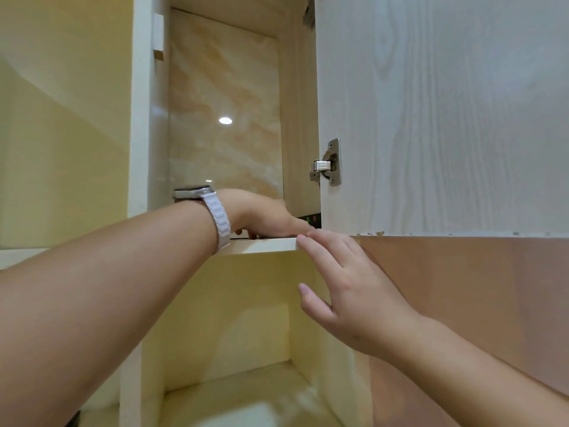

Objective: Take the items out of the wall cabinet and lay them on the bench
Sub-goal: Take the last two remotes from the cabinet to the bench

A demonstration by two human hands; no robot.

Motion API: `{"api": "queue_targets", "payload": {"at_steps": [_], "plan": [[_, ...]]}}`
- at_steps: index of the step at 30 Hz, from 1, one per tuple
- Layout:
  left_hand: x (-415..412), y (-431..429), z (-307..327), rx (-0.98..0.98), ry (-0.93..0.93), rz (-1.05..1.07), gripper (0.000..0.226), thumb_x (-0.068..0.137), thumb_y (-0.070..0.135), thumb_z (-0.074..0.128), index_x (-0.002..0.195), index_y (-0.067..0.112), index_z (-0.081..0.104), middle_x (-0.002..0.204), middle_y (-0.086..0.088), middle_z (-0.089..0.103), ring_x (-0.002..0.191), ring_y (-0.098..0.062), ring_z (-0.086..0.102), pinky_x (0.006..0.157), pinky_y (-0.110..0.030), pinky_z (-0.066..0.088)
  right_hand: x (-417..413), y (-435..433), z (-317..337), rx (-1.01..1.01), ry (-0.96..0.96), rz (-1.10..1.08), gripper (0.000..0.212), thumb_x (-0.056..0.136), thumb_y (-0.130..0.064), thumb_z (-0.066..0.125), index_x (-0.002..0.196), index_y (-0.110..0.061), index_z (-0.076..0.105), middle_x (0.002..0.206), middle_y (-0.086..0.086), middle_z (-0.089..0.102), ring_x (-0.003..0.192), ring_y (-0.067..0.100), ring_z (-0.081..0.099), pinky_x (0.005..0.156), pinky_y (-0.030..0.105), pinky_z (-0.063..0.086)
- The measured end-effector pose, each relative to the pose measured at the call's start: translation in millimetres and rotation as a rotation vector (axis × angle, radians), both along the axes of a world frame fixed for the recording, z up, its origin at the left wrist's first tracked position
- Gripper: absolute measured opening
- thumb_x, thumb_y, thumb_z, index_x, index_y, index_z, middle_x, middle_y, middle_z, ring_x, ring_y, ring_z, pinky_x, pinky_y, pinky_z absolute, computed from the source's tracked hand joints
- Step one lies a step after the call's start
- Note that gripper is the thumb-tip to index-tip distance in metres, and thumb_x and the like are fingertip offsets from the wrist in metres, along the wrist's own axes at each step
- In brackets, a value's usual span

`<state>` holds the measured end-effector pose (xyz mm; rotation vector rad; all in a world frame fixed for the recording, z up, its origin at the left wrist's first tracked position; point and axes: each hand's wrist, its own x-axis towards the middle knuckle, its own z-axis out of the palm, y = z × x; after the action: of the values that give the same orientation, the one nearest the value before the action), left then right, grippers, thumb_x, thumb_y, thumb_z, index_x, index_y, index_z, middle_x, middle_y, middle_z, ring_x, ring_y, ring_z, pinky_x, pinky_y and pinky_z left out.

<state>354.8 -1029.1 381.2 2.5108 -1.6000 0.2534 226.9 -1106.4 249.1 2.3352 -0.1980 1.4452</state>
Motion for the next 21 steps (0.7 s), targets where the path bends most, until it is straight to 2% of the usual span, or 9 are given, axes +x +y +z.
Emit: {"api": "queue_targets", "payload": {"at_steps": [1,4,6,8,12,14,17,19,21], "plan": [[1.1,-1.2,-0.1,-0.006,0.017,-0.004,0.048,0.090,0.059,0.044,0.104,0.014,0.053,0.081,-0.003,0.054,0.068,-0.022,0.049,0.061,-0.031,0.038,0.0,-0.5,0.5,-0.002,0.003,0.003,0.058,0.086,-0.037,0.052,0.133,-0.003,0.053,0.131,0.012,0.054,0.119,0.027,0.048,0.102,0.028,0.032],[6.6,-2.0,2.4,-0.019,0.057,0.006,0.033,0.086,0.047,0.047,0.094,0.017,0.057,0.087,-0.003,0.060,0.080,-0.023,0.057,0.070,-0.033,0.047,-0.6,-1.2,-0.4,-0.010,-0.001,0.005,0.058,0.086,-0.037,0.052,0.133,-0.002,0.052,0.129,0.013,0.055,0.118,0.028,0.047,0.102,0.028,0.031],[11.2,-1.5,4.9,-0.032,0.055,0.024,0.025,0.078,0.038,0.052,0.082,0.013,0.056,0.072,-0.004,0.058,0.067,-0.027,0.052,0.060,-0.028,0.043,-1.4,-0.4,-1.6,-0.013,-0.002,0.001,0.059,0.085,-0.037,0.052,0.133,-0.003,0.052,0.128,0.013,0.054,0.118,0.027,0.046,0.103,0.026,0.030],[16.1,-0.7,6.4,-0.049,0.022,0.051,0.019,0.072,0.031,0.054,0.075,0.013,0.052,0.060,-0.006,0.047,0.056,-0.025,0.039,0.050,-0.025,0.029,-1.3,-0.3,-2.6,-0.005,0.000,0.004,0.060,0.085,-0.038,0.051,0.134,-0.004,0.051,0.130,0.011,0.053,0.120,0.025,0.044,0.104,0.024,0.028],[18.0,3.6,6.2,-0.165,-0.153,0.114,0.027,0.072,0.037,0.064,0.066,0.016,0.048,0.054,-0.001,0.045,0.050,-0.023,0.038,0.049,-0.024,0.029,-1.2,-0.6,-3.1,0.038,0.019,0.000,0.061,0.086,-0.041,0.048,0.137,-0.007,0.049,0.132,0.010,0.052,0.122,0.024,0.044,0.104,0.025,0.029],[15.9,11.8,5.9,-0.275,-0.254,0.111,0.028,0.074,0.033,0.070,0.073,0.013,0.049,0.060,0.000,0.049,0.049,-0.021,0.043,0.044,-0.023,0.030,-2.4,0.0,-1.9,0.046,0.019,-0.003,0.060,0.086,-0.042,0.047,0.135,-0.008,0.050,0.131,0.009,0.053,0.120,0.023,0.043,0.102,0.024,0.029],[10.4,37.1,6.1,-0.500,-0.308,0.039,0.044,0.075,0.036,0.076,0.097,0.019,0.042,0.080,0.000,0.057,0.058,-0.018,0.056,0.039,-0.026,0.038,-3.4,5.4,5.1,0.050,0.017,-0.019,0.053,0.086,-0.044,0.044,0.126,-0.011,0.056,0.122,0.005,0.057,0.110,0.025,0.049,0.093,0.028,0.038],[8.8,53.9,4.3,-0.620,-0.377,-0.032,0.053,0.075,0.044,0.077,0.103,0.024,0.038,0.085,0.001,0.060,0.065,-0.019,0.057,0.049,-0.033,0.046,-2.2,13.6,14.0,0.074,0.011,-0.050,0.049,0.086,-0.047,0.037,0.115,-0.015,0.058,0.111,0.002,0.058,0.101,0.025,0.052,0.082,0.034,0.045],[10.4,68.3,-0.4,-0.731,-0.370,-0.109,0.054,0.076,0.047,0.077,0.111,0.027,0.041,0.088,0.002,0.064,0.068,-0.021,0.058,0.061,-0.038,0.051,-1.9,23.3,23.9,0.113,0.004,-0.121,0.052,0.084,-0.052,0.025,0.109,-0.019,0.057,0.104,-0.003,0.056,0.098,0.022,0.051,0.072,0.034,0.045]]}}
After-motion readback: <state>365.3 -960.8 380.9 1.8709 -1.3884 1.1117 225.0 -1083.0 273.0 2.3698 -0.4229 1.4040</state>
